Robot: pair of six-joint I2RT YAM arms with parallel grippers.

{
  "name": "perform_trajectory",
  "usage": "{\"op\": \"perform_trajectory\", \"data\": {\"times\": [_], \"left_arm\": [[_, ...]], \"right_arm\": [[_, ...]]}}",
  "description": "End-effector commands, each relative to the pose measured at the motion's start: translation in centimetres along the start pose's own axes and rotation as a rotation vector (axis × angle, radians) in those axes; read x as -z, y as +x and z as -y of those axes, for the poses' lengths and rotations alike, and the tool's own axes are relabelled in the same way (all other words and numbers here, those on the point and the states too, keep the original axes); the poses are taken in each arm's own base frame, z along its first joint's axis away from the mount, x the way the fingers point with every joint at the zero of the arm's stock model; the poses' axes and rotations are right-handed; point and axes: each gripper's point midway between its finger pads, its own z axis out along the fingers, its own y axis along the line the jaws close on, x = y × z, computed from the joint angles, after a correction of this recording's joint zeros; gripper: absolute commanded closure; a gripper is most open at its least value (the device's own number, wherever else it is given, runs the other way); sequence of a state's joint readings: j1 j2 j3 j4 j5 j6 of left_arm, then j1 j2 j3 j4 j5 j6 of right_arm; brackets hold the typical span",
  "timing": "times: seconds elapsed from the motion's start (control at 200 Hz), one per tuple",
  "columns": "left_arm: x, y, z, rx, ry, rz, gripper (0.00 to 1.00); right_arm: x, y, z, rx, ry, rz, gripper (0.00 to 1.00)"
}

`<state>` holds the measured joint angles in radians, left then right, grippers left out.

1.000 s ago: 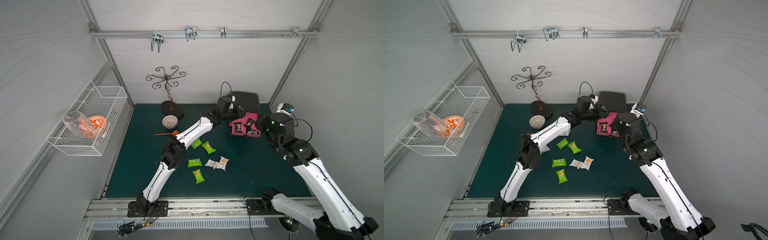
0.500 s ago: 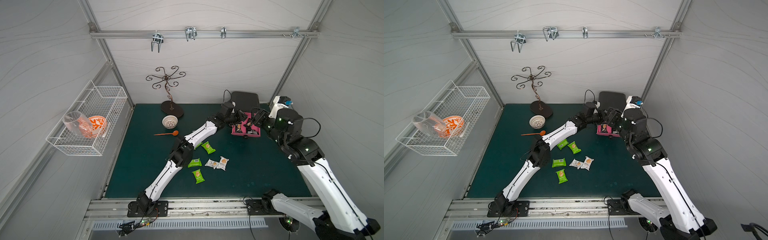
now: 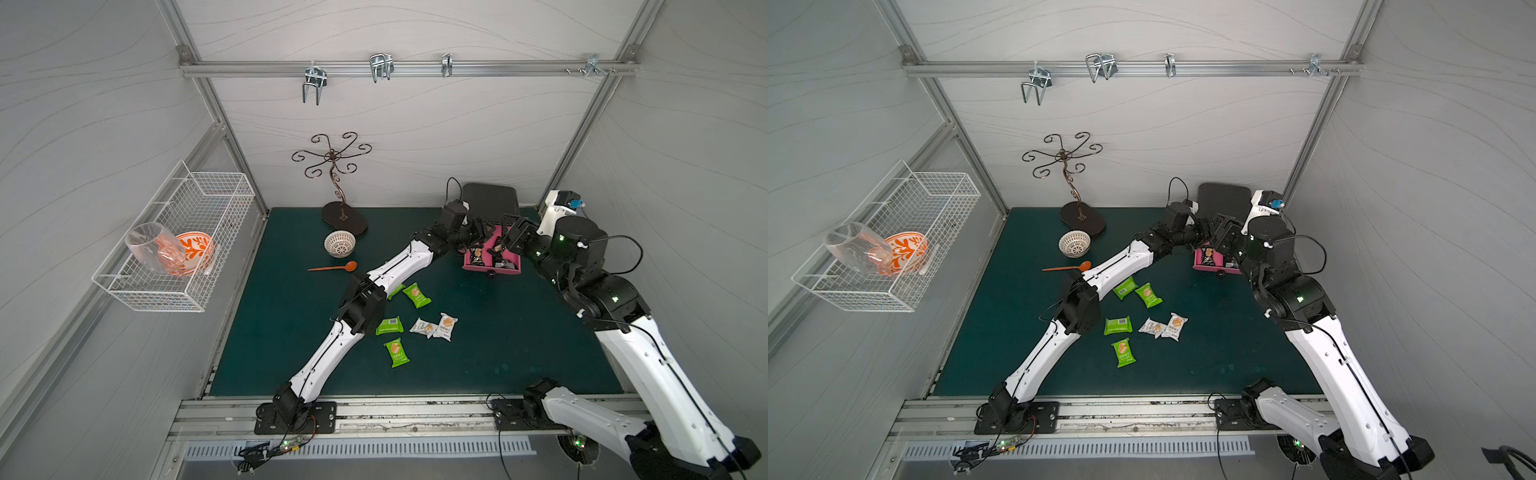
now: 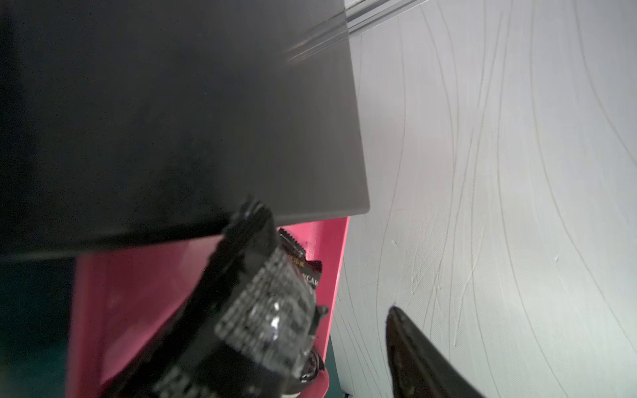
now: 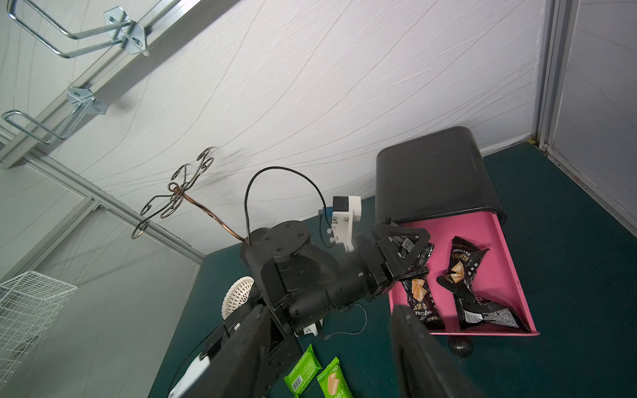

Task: Place the cookies into the drawer by color
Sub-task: Place the cookie in the drawer, then adjust the cookie in the drawer.

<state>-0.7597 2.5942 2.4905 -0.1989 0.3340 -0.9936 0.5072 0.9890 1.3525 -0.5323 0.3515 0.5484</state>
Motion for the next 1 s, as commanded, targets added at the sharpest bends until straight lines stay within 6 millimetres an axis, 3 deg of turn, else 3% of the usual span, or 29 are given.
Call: {"op": "perform_trajectory", "data": {"times": [0.0,0.15,0.355,0.5,0.625,0.745,0.865,0.995], "left_arm": [[4.4,-3.2,4.3,-0.075,-0.030,0.098,0.19],[5.8,-3.4,3.7,-0.025,-0.089,0.098,0.04],[6.7,-3.7,7.0,-0.046,0.014,0.098,0.04],[9.4,-4.0,9.0,-0.149,-0.003,0.109,0.05],[14.3,-4.5,10.0,-0.311,-0.070,0.140,0.08],[20.3,-4.1,7.7,-0.433,-0.194,0.163,0.14],[26.3,-2.2,3.6,-0.501,-0.321,0.135,0.19],[31.2,1.3,1.0,-0.565,-0.391,0.052,0.25]], "right_arm": [[0.6,-1.0,-0.6,0.005,-0.025,0.021,0.40],[0.5,-0.7,-0.7,-0.005,-0.032,0.010,0.40],[0.4,-0.4,-0.8,-0.012,-0.041,-0.002,0.40],[0.4,-0.2,-0.3,-0.007,-0.017,-0.010,0.38],[-0.9,0.7,1.0,-0.030,0.017,-0.080,0.37],[-2.9,2.2,2.5,-0.143,0.009,-0.187,0.43],[-5.8,3.7,3.5,-0.226,0.000,-0.240,0.60],[-10.8,6.2,5.8,-0.396,-0.001,-0.333,0.93]]}}
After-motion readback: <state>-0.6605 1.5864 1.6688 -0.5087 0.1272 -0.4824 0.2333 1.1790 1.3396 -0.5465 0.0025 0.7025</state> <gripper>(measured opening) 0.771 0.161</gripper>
